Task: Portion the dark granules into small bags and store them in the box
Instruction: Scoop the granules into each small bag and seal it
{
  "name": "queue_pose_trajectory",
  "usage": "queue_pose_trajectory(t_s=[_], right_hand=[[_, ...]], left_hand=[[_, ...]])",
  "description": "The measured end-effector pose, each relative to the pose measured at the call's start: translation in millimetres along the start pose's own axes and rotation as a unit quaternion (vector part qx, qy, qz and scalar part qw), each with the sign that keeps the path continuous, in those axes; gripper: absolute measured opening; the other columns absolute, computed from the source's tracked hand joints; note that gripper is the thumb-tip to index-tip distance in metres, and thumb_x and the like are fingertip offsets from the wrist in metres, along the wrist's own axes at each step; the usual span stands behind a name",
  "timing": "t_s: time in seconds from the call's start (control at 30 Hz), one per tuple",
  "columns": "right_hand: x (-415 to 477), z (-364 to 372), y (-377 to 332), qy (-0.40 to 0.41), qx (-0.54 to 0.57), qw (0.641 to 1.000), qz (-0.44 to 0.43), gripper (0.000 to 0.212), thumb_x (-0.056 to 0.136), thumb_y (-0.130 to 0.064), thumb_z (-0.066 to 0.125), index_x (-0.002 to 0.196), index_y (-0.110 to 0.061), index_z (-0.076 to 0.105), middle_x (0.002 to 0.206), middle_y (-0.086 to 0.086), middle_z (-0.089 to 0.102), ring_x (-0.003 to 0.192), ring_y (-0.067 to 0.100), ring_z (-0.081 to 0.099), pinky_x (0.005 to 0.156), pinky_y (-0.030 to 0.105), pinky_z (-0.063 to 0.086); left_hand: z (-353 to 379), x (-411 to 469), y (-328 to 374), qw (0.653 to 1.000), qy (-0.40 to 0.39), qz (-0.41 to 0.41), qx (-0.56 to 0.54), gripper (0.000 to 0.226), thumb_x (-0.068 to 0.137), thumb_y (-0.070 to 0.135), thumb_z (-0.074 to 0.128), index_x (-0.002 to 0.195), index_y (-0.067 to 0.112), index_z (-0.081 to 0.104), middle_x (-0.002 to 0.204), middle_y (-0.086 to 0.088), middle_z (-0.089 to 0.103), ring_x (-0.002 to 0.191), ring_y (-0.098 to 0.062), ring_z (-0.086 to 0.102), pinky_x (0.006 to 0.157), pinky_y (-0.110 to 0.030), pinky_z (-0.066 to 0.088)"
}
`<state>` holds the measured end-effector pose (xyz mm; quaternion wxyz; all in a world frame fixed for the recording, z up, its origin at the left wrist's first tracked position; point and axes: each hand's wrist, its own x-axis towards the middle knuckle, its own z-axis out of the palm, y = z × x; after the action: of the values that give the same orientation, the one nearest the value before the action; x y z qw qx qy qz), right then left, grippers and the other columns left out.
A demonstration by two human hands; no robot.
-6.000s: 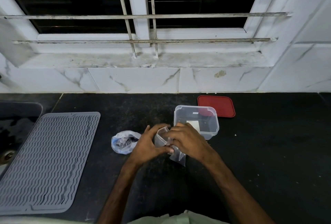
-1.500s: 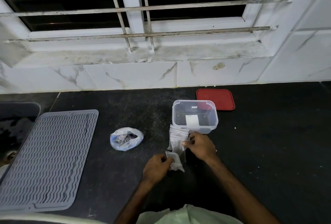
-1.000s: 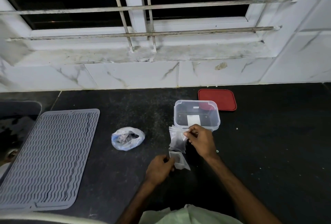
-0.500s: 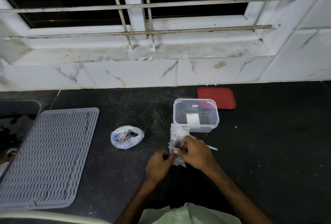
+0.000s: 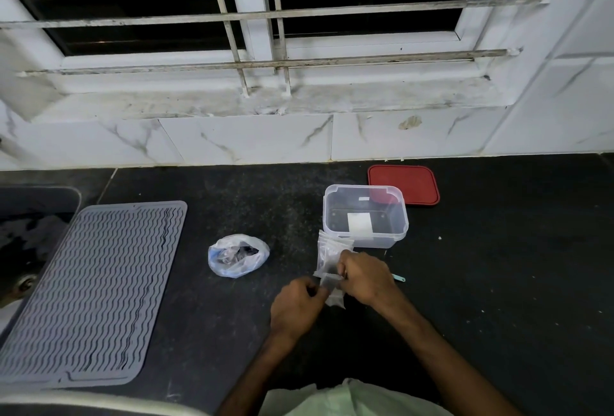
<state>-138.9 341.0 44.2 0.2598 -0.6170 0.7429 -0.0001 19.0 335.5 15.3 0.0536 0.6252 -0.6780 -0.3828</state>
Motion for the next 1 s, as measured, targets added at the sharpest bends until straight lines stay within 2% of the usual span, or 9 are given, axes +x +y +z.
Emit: queue_pose_trajectory(t_s=[0.1, 0.23, 0.37, 0.47, 0.6, 0.7, 0.8, 0.87, 1.0], right_hand=[[9, -9, 5, 0.016, 0.003, 1.0, -0.001, 0.025, 0.087, -0.04, 0.069, 0.096, -0.022, 0.054, 0.098, 0.0, 0.065, 0.09, 0.018, 0.059, 0.075, 0.032, 0.044], [18, -12, 5, 0.021, -0.009, 1.0, -0.003, 0.027, 0.091, -0.038, 0.066, 0.109, -0.02, 0.055, 0.106, 0.002, 0.065, 0.096, 0.019, 0.06, 0.075, 0.029, 0.041], [16, -8, 12, 0.035, 0.018, 0.999, -0.021, 0.021, 0.089, -0.037, 0.067, 0.1, -0.021, 0.057, 0.1, 0.0, 0.067, 0.091, 0.017, 0.061, 0.08, 0.031, 0.051], [11, -3, 18, 0.04, 0.036, 0.998, -0.021, 0.022, 0.087, -0.038, 0.068, 0.098, -0.022, 0.058, 0.096, -0.001, 0.068, 0.087, 0.017, 0.062, 0.078, 0.033, 0.052], [5, -1, 30, 0.06, 0.076, 0.995, -0.005, 0.021, 0.084, -0.041, 0.07, 0.093, -0.027, 0.058, 0.089, -0.006, 0.07, 0.084, 0.015, 0.064, 0.076, 0.033, 0.051], [0, -3, 38, 0.068, 0.099, 0.993, 0.006, 0.018, 0.085, -0.041, 0.07, 0.091, -0.027, 0.059, 0.088, -0.01, 0.07, 0.083, 0.009, 0.064, 0.071, 0.026, 0.044], [-7, -1, 44, 0.087, 0.105, 0.99, 0.019, 0.017, 0.086, -0.043, 0.067, 0.093, -0.029, 0.062, 0.084, -0.016, 0.063, 0.082, 0.006, 0.06, 0.07, 0.025, 0.04], [-12, 4, 48, 0.094, 0.114, 0.989, 0.03, 0.017, 0.086, -0.045, 0.067, 0.092, -0.03, 0.062, 0.081, -0.018, 0.06, 0.079, 0.004, 0.057, 0.069, 0.025, 0.04], [-17, 11, 60, 0.103, 0.131, 0.984, 0.061, 0.016, 0.088, -0.046, 0.065, 0.092, -0.03, 0.063, 0.09, -0.013, 0.068, 0.086, 0.008, 0.064, 0.073, 0.028, 0.047]], left_hand=[[3, 4, -1, 0.997, -0.039, 0.003, -0.059, 0.026, 0.091, 0.038, 0.057, 0.07, 0.024, 0.063, 0.068, 0.009, 0.07, 0.06, -0.003, 0.063, 0.068, -0.029, 0.053], [13, 10, -1, 0.992, -0.066, 0.014, -0.107, 0.032, 0.091, 0.046, 0.058, 0.071, 0.022, 0.064, 0.065, 0.006, 0.071, 0.049, -0.002, 0.059, 0.066, -0.034, 0.055], [15, 10, 0, 0.988, -0.063, 0.01, -0.14, 0.041, 0.09, 0.056, 0.057, 0.072, 0.02, 0.065, 0.067, 0.004, 0.073, 0.051, -0.006, 0.062, 0.059, -0.028, 0.053], [18, 8, -3, 0.986, -0.069, 0.019, -0.148, 0.043, 0.089, 0.058, 0.057, 0.076, 0.018, 0.067, 0.068, 0.003, 0.073, 0.051, -0.007, 0.062, 0.059, -0.029, 0.053], [25, 8, -9, 0.985, -0.082, 0.023, -0.149, 0.044, 0.088, 0.059, 0.058, 0.08, 0.017, 0.068, 0.065, 0.004, 0.071, 0.05, -0.006, 0.061, 0.058, -0.028, 0.051], [28, 8, -9, 0.983, -0.086, 0.026, -0.159, 0.041, 0.089, 0.055, 0.06, 0.081, 0.015, 0.069, 0.063, 0.004, 0.069, 0.048, -0.005, 0.058, 0.056, -0.027, 0.049], [28, 6, -6, 0.98, -0.105, 0.024, -0.167, 0.04, 0.091, 0.051, 0.06, 0.083, 0.013, 0.069, 0.062, 0.004, 0.068, 0.047, -0.005, 0.056, 0.052, -0.022, 0.047], [27, 5, -5, 0.979, -0.109, 0.022, -0.169, 0.039, 0.091, 0.05, 0.06, 0.083, 0.014, 0.069, 0.063, 0.004, 0.068, 0.049, -0.006, 0.057, 0.052, -0.022, 0.048], [28, 3, -8, 0.976, -0.124, 0.021, -0.179, 0.038, 0.088, 0.053, 0.062, 0.085, 0.016, 0.069, 0.063, 0.004, 0.068, 0.05, -0.006, 0.057, 0.051, -0.022, 0.047]])
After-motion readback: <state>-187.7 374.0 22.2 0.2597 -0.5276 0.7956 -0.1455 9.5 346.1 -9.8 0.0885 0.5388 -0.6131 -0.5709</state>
